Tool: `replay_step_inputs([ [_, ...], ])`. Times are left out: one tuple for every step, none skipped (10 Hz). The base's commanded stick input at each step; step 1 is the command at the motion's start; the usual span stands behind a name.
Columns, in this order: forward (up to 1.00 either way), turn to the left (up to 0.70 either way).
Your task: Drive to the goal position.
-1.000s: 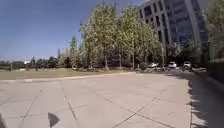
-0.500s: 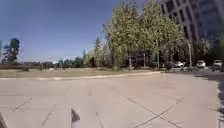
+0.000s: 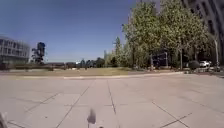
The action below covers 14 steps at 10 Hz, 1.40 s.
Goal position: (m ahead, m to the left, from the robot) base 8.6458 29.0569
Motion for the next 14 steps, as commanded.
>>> replay_step_inputs([
  [0.0, 0.45],
  [0.0, 0.45],
  [0.0, 0.45],
  [0.0, 0.45],
  [0.0, 0.45],
  [0.0, 0.45],
  [0.0, 0.45],
  [0.0, 0.45],
  [0.0, 0.45],
  [0.0, 0.45],
  [0.7, 0.27],
  [0.7, 0.27],
  [0.7, 0.27],
  [0.7, 0.27],
])
